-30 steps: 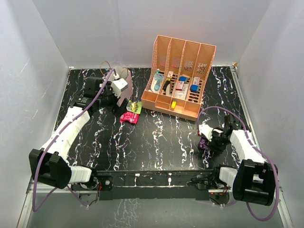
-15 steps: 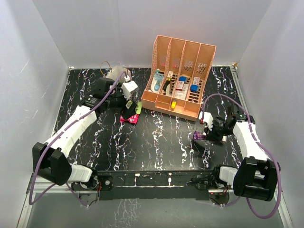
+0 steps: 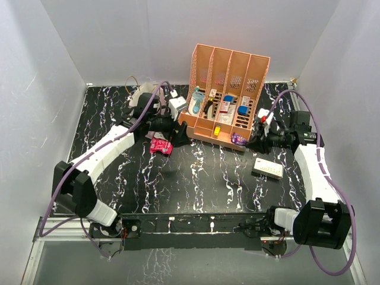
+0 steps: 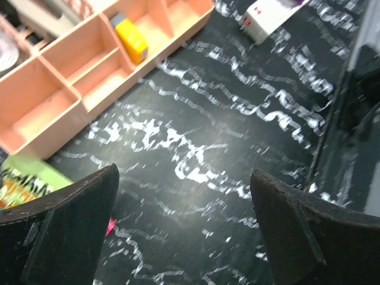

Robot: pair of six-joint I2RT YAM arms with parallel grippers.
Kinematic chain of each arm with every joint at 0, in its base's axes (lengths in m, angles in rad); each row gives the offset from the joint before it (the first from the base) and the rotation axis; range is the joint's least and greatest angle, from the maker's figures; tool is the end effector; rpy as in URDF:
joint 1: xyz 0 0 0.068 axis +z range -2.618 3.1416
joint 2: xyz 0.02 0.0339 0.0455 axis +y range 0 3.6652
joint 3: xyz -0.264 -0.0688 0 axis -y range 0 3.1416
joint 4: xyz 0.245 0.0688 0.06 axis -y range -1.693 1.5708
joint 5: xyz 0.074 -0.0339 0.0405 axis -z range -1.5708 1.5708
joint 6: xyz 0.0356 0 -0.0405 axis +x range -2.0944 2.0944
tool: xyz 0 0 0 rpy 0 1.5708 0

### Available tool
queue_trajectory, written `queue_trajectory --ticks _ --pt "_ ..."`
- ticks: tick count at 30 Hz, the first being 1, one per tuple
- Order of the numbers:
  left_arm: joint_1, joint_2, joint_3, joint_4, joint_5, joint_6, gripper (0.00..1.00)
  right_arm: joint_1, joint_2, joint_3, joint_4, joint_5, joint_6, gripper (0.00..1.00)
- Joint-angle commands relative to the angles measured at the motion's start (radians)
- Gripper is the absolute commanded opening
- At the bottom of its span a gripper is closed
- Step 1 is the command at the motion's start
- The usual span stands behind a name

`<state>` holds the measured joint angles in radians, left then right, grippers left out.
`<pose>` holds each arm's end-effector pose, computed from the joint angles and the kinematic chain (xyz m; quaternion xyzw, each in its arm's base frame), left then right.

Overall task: Place the snacks into the paper bag
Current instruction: Pick up the snack from the center of the board, then place the snack in the paper bag.

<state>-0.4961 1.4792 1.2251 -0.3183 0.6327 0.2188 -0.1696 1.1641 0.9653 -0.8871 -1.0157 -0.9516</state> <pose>0.2841 -0.1777 0.3172 0.4315 0.7296 -0.3334 0.4128 0.2129 -0.0058 0.2843 -0.4312 0.7397 0.2883 0.4287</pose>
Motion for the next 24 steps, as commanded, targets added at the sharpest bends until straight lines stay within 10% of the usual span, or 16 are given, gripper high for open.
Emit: queue_trajectory --ticks 1,15,24 --pt "-0.025 0.030 0.108 0.139 0.133 -0.272 0.90 0.074 -0.036 0.052 0.343 -0.087 0.337 0.16" --pt "-0.085 0.237 0.355 0.214 0.164 -0.928 0.88 0.286 0.020 0.179 0.482 0.036 0.504 0.16" --pt "-0.118 0.289 0.337 0.271 0.204 -1.073 0.78 0.351 0.031 0.162 0.528 0.078 0.546 0.16"
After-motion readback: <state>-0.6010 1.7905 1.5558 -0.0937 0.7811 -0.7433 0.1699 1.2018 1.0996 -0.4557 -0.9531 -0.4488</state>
